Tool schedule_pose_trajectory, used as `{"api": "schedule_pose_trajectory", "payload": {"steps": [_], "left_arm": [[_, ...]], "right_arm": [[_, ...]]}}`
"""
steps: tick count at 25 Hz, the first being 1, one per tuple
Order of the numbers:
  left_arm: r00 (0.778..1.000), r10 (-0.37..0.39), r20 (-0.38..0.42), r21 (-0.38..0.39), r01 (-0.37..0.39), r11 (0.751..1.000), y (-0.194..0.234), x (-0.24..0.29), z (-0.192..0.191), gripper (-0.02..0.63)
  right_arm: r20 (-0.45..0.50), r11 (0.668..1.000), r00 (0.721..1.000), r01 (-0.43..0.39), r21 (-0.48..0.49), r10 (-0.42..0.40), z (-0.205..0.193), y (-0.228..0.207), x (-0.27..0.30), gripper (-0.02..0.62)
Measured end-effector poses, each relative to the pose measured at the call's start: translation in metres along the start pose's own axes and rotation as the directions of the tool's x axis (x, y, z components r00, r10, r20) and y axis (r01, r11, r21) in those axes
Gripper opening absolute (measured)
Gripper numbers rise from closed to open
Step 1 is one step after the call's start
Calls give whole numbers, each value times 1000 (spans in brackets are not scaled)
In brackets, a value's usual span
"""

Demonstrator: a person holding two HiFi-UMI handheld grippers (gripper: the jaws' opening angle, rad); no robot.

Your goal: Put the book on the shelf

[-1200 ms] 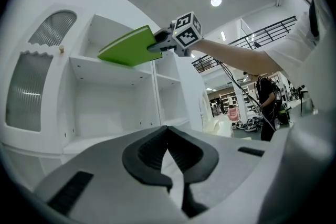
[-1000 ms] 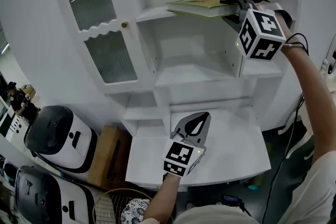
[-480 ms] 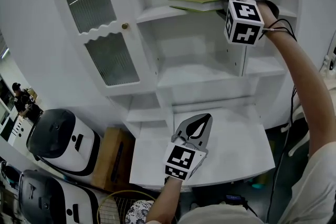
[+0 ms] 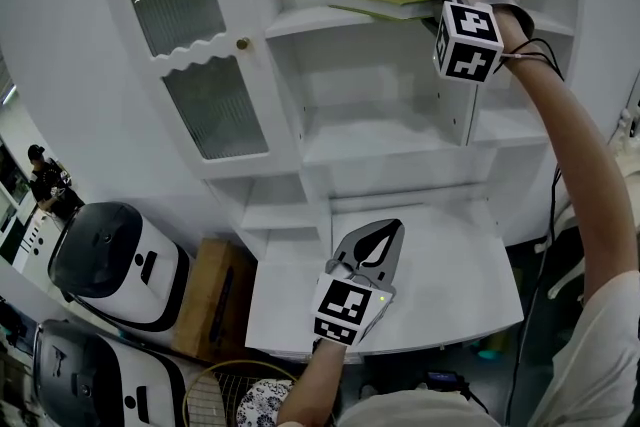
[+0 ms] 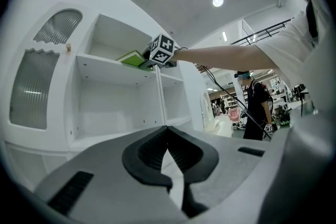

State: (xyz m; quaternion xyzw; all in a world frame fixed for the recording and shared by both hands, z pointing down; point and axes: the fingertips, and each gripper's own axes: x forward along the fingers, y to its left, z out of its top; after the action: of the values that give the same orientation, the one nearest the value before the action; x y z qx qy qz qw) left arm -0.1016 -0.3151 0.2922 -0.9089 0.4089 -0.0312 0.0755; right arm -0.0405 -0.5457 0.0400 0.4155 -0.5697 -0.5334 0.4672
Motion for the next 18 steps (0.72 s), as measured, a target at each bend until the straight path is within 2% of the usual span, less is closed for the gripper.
{"api": "schedule_pose_trajectory", "payload": {"steps": [6, 10, 18], "left_arm": [[1000, -14, -4, 4, 14, 1000, -5, 4, -1, 3], [1000, -9, -6, 5, 9, 1000, -6, 2, -1, 3], [1000, 2, -17, 1, -2, 1000, -4, 0, -5, 3]], "right_arm": [[16, 999, 999, 31, 14, -31, 1, -2, 0, 165], [30, 999, 1000, -10, 48, 8, -3, -2, -1, 251], [60, 998, 998, 1, 59, -4, -5, 0, -7, 259]]}}
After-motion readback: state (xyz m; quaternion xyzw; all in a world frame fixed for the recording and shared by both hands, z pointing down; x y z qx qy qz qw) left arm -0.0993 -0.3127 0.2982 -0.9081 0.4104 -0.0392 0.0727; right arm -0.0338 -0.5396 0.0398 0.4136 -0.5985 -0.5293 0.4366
